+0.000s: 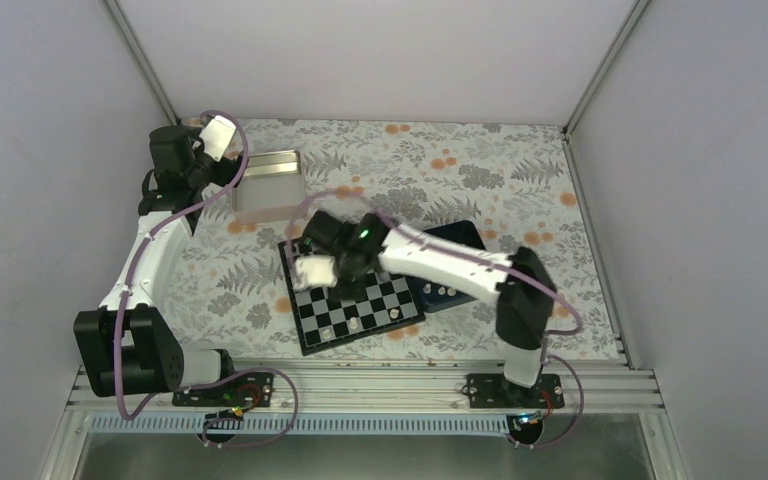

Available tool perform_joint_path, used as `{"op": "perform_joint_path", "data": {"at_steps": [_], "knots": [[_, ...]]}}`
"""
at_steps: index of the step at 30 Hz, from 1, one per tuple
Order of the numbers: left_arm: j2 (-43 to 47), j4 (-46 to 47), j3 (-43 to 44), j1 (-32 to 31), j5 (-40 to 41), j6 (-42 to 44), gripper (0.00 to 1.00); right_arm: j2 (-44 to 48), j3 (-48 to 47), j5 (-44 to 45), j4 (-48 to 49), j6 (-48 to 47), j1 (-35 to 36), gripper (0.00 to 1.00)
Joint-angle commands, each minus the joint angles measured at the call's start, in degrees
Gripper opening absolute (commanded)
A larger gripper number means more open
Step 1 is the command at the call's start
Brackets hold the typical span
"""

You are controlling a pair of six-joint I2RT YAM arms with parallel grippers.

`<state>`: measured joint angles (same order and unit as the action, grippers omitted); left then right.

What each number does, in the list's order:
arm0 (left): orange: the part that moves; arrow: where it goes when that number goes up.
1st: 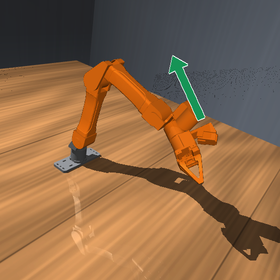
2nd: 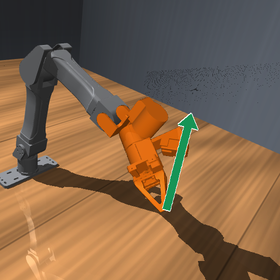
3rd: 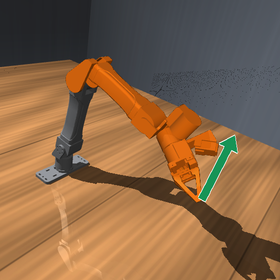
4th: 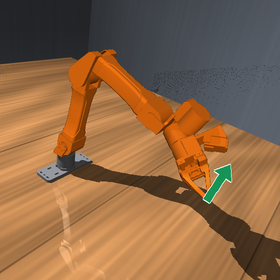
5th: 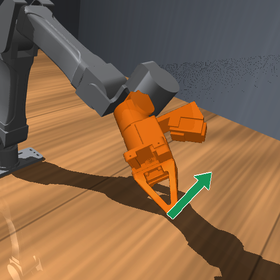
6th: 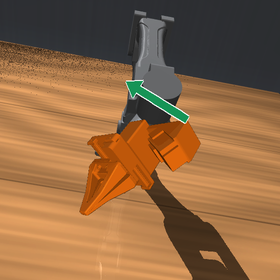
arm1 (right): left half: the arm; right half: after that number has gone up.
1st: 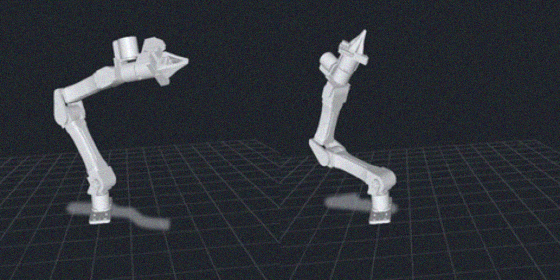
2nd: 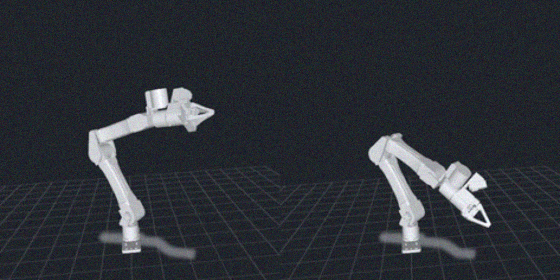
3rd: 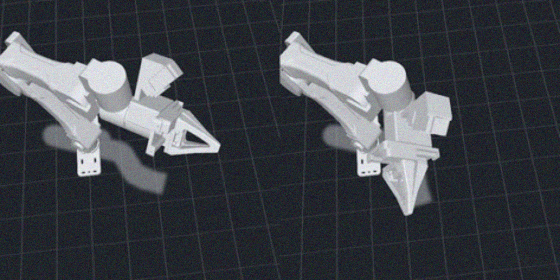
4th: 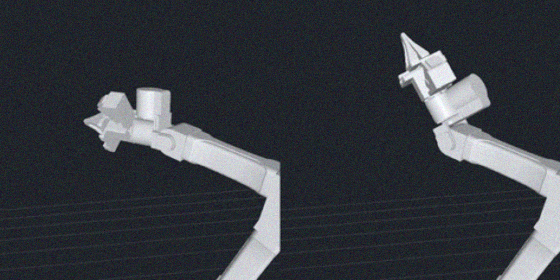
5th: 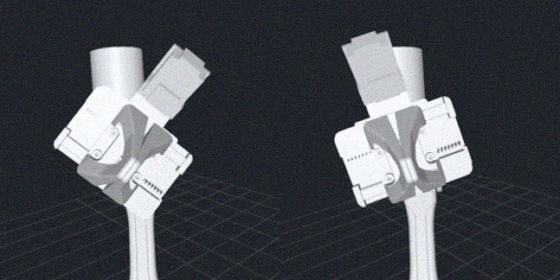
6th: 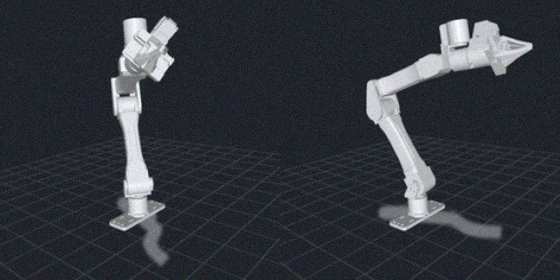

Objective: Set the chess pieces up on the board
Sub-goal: Place the chess piece on the chessboard, then pick up the chess piece from the storage box.

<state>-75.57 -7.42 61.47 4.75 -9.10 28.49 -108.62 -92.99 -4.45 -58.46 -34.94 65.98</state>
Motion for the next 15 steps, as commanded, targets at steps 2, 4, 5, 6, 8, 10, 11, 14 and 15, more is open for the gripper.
{"op": "perform_joint_path", "data": {"at_steps": [2, 4, 5, 6, 8, 10, 11, 14, 15], "knots": [[0.51, 1.09, -0.7, 0.34, -0.94, -0.04, 1.0, 9.09, 2.1, 2.51, -1.61, -0.13, -14.89, 0.39], [0.58, 1.09, -0.7, 0.34, -0.92, -0.02, 1.0, 11.28, 4.74, 2.55, -0.38, -1.26, -21.49, 0.39], [0.66, 1.09, -0.77, 0.34, -0.93, -0.06, 1.0, 11.98, 5.88, 2.53, 0.11, -1.96, -24.63, 0.39], [0.75, 1.14, -0.8, 0.3, -0.92, -0.02, 1.0, 12.33, 6.9, 2.12, 0.44, -2.75, -27.95, 0.39], [0.77, 1.14, -0.78, 0.3, -0.91, -0.01, 1.0, 12.51, 8.87, 1.28, 1.3, -4.15, -34.55, 0.39], [0.7, 1.02, -0.68, 0.32, -0.94, -0.01, 1.0, 11.98, 10.82, 1.44, 2.01, -5.26, -39.12, 0.38], [0.69, 0.96, -0.63, 0.32, -0.92, -0.02, 1.0, 11.69, 11.93, 1.64, 2.36, -5.75, -40.9, 0.38], [0.67, 0.87, -0.58, 0.34, -0.92, -0.02, 1.0, 11.15, 15.18, 1.88, 2.44, -6.42, -45.08, 0.38], [0.68, 0.83, -0.64, 0.33, -0.97, -0.01, 1.0, 11.25, 16.32, 2.14, 2.4, -6.64, -46.05, 0.38]]}}
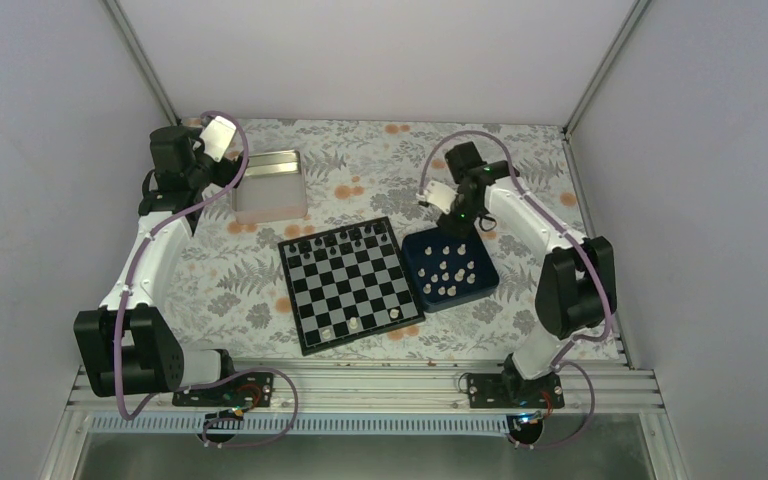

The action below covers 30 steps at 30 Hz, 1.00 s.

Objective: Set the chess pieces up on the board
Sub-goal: Pick up the chess piece from the storage box.

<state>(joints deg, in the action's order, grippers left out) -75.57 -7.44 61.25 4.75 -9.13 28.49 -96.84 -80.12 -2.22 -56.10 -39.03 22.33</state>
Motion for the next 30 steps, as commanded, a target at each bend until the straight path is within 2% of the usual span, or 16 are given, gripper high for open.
{"op": "perform_joint_path", "data": {"at_steps": [1, 12, 30], "knots": [[0.78, 0.85, -0.42, 0.34, -0.84, -0.01, 1.0, -0.15, 4.82, 0.01, -0.16, -2.8, -3.25, 0.38], [0.59, 0.81, -0.28, 0.43, -1.35, -0.04, 1.0, 6.46, 15.73, -0.89, -0.62, -2.77, -5.65, 0.42], [0.12, 0.85, -0.52, 0.52, -1.18, -0.01, 1.0, 2.57, 19.02, -4.21, 2.88, -2.11, -5.66, 0.4]]}}
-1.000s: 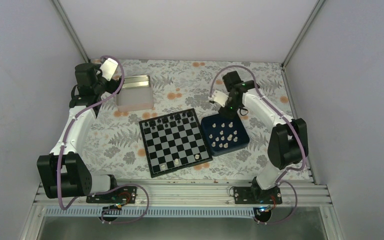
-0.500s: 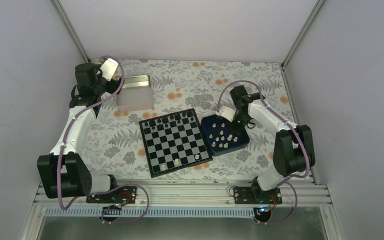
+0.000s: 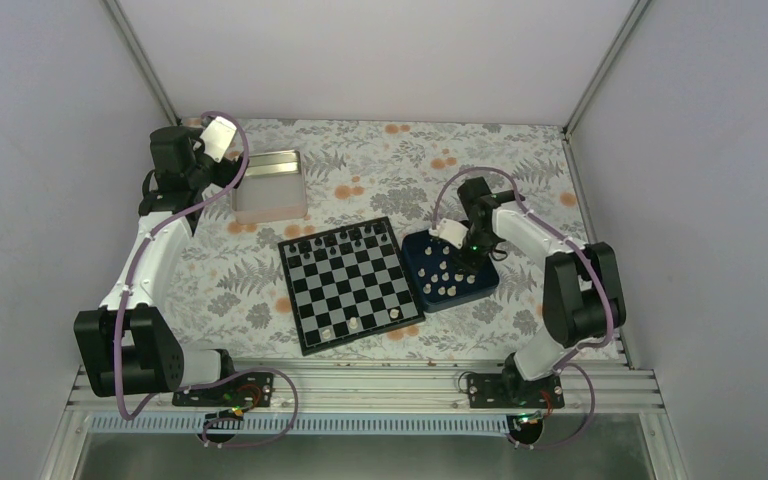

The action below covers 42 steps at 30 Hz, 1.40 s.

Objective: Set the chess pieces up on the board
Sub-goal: Pick up the chess piece from the storage box.

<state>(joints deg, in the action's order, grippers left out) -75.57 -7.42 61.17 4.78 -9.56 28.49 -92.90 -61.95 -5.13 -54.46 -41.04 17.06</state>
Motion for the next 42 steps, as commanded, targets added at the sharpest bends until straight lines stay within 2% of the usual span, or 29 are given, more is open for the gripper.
{"op": "perform_joint_path", "data": {"at_steps": [1, 11, 19, 32, 38, 42], "knots": [[0.14, 0.94, -0.5, 0.45, -0.66, 0.02, 1.0, -1.54, 0.91, -1.18, 1.32, -0.08, -0.44, 0.4], [0.15, 0.91, -0.52, 0.48, -0.77, -0.01, 1.0, -1.56, 1.51, -0.59, 1.01, 0.08, -0.38, 0.39], [0.26, 0.83, -0.54, 0.5, -0.85, -0.01, 1.0, -2.05, 1.92, -0.67, 1.38, 0.08, -0.45, 0.33], [0.37, 0.87, -0.68, 0.49, -0.98, -0.01, 1.0, -2.93, 0.61, -1.19, -0.41, 0.21, -0.36, 0.11], [0.39, 0.91, -0.58, 0.5, -1.01, -0.01, 1.0, 1.17, -2.53, -0.97, -3.76, 0.64, 0.6, 0.05], [0.53, 0.9, -0.52, 0.5, -1.0, -0.01, 1.0, 2.51, -7.1, 0.13, -7.2, 1.38, 3.4, 0.04]]}}
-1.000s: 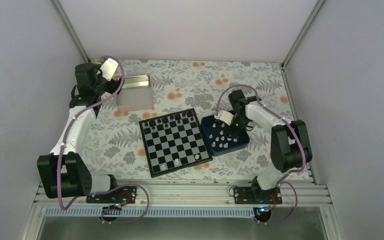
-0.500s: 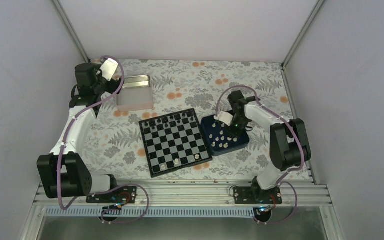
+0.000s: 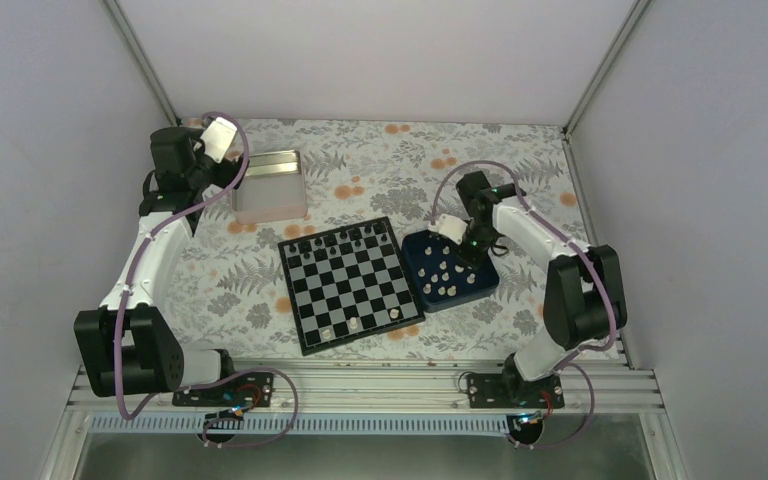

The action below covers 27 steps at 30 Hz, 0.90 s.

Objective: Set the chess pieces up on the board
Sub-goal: Pick up the chess piece from the storage box, then place the chess piece on the chessboard.

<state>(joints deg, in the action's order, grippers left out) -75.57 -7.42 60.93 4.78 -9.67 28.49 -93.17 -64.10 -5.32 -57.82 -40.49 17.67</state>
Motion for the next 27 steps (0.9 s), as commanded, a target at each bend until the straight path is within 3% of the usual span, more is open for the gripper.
{"op": "perform_joint_path", "data": {"at_steps": [1, 11, 18, 27], "knots": [[0.54, 0.91, -0.29, 0.5, -0.88, -0.01, 1.0, 2.91, -6.38, 0.53, -4.67, 1.11, 3.97, 0.05], [0.6, 0.82, 0.01, 0.5, -0.63, -0.1, 1.0, -2.59, -19.11, 0.51, -9.84, 5.74, 26.09, 0.05], [0.66, 0.77, -0.04, 0.58, -0.11, -0.05, 1.0, -9.91, -21.86, -0.65, -8.55, 7.36, 40.58, 0.05], [0.48, 0.96, -0.12, 0.67, -0.19, -0.01, 1.0, -12.0, -18.1, -2.83, -6.0, 8.06, 44.63, 0.05]]}}
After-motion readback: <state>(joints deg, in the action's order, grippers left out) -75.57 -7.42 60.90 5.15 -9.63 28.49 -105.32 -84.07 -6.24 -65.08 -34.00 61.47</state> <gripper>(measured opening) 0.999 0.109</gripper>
